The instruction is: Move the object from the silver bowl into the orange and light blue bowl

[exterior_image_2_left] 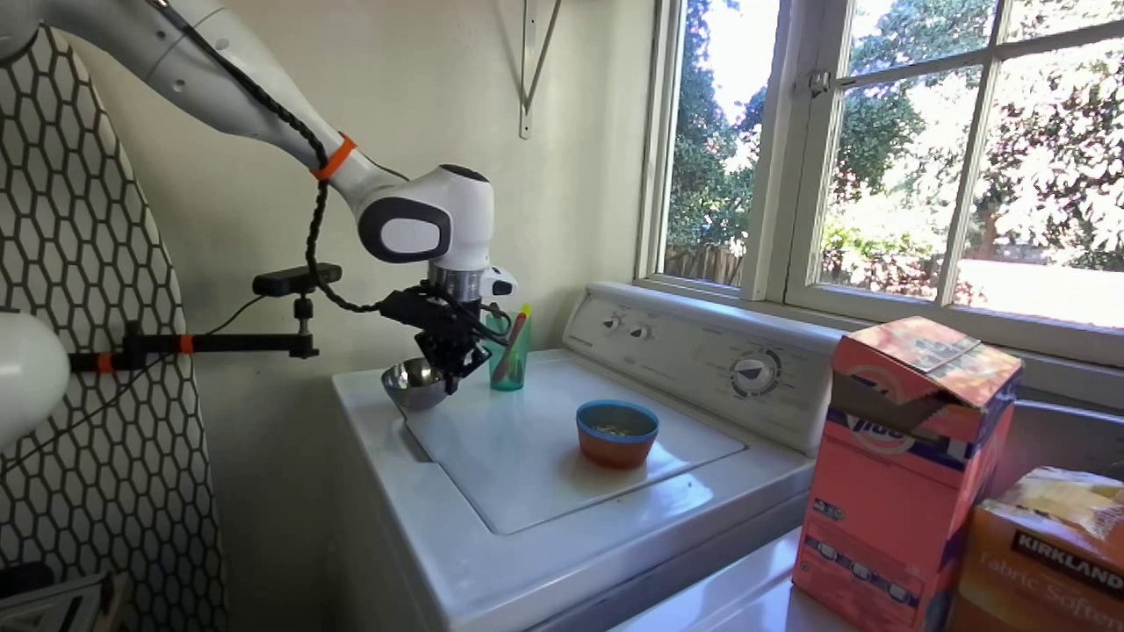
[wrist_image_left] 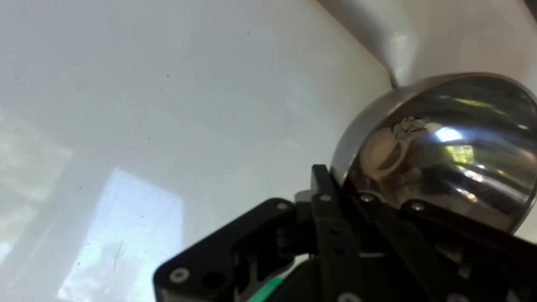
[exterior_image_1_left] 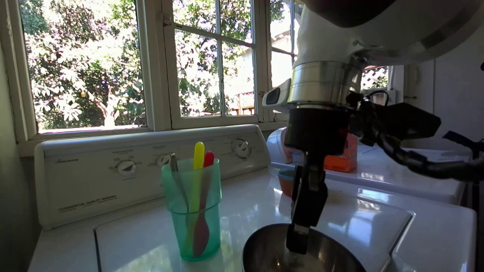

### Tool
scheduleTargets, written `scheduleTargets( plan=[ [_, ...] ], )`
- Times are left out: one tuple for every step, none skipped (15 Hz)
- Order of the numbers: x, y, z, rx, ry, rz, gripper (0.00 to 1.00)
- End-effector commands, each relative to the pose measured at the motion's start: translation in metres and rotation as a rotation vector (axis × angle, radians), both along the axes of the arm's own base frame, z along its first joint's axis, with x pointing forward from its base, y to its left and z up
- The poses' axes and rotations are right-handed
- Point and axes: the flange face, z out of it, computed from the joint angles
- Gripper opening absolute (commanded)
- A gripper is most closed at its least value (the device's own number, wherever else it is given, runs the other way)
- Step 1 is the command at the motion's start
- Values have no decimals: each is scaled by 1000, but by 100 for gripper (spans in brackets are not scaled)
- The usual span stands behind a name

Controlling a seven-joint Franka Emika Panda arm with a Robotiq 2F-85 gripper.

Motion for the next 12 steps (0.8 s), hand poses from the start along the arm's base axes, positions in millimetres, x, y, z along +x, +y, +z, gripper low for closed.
scheduleTargets(
  plan=[
    [11,18,13,-11,4,-7,1],
    [17,27,1,-23,35,-3,1],
    [22,32,4,-6,33,-8,1],
    [28,36,6,9,34,-11,1],
    [34,40,6,18,34,-16,1],
    [40,43,5,24,35,-20,1],
    [46,46,3,26,42,-23,1],
    [51,48,0,27,47,-27,1],
    [57,50,-4,28,49,-32,1],
    [62,52,-7,24,53,-36,1],
    [67,52,-9,22,54,-42,1],
    [72,52,-4,23,44,-50,1]
  ],
)
